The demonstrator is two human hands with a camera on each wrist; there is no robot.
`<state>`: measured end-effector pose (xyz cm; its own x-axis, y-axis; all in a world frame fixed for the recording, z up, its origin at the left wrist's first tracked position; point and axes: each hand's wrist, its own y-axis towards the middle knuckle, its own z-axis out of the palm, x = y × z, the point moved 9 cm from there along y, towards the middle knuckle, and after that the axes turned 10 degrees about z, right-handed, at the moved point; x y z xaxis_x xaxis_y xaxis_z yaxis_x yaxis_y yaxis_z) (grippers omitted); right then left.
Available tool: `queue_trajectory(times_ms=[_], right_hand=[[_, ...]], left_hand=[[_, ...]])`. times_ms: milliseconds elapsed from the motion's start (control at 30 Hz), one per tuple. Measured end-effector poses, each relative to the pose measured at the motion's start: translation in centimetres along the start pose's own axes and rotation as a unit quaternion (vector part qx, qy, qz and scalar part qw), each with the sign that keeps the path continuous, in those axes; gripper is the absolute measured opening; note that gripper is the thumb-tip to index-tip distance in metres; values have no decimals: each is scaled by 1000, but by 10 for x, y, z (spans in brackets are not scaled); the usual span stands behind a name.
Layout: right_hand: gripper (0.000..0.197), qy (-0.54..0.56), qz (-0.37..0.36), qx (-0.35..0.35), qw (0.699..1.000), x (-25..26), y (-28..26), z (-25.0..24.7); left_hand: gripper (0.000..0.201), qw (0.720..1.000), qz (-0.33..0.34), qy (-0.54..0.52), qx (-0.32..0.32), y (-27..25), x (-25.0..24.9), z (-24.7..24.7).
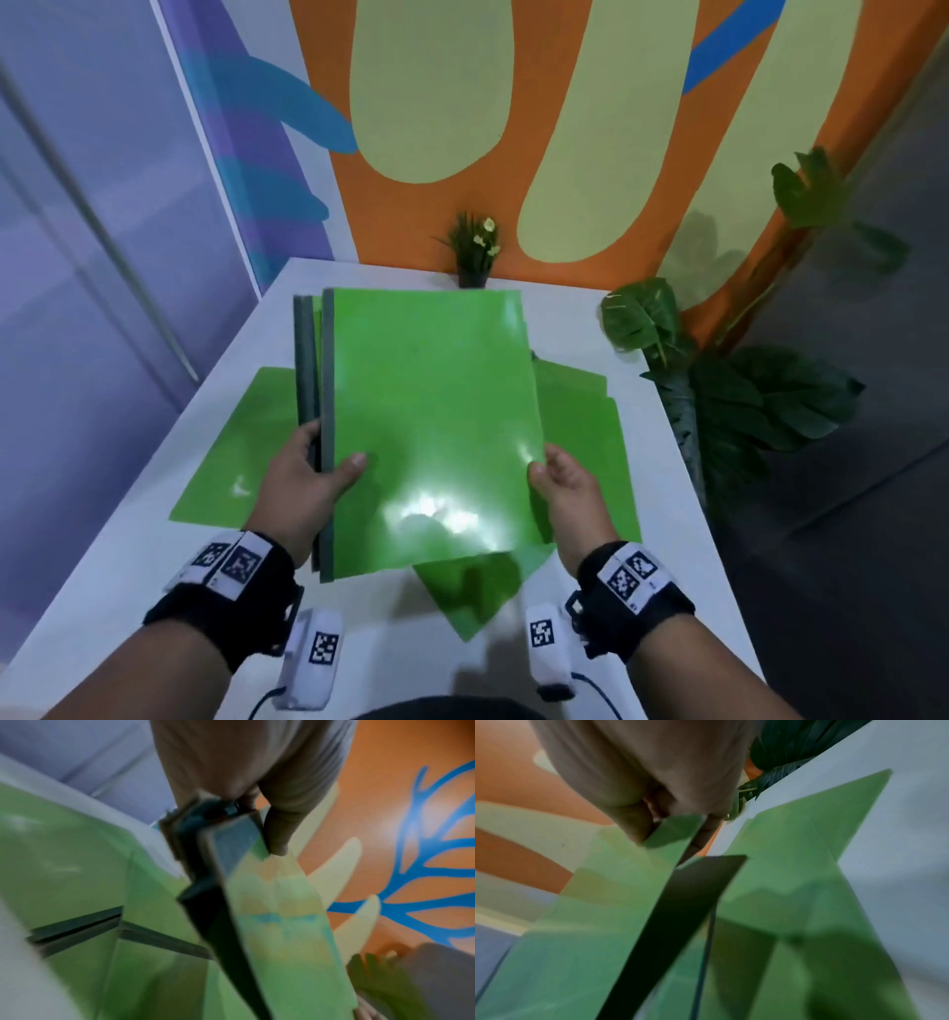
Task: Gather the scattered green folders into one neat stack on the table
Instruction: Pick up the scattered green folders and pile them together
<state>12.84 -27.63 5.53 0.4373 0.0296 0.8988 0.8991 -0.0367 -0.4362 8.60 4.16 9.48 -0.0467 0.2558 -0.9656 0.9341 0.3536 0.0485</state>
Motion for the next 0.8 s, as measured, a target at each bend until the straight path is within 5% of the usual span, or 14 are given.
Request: queue_trajectory(times_ms=[167, 500, 800], right_hand=[[19, -201, 21, -33, 979, -42, 43, 13], [50, -469, 38, -140, 871, -49, 110, -22], [75, -556, 129, -130, 811, -64, 147, -36]], left_hand=[[60, 997, -67, -50, 0, 32, 61, -39], [82, 984, -161, -48, 62, 41, 158, -56], [28, 977, -164, 137, 26, 37, 177, -74]])
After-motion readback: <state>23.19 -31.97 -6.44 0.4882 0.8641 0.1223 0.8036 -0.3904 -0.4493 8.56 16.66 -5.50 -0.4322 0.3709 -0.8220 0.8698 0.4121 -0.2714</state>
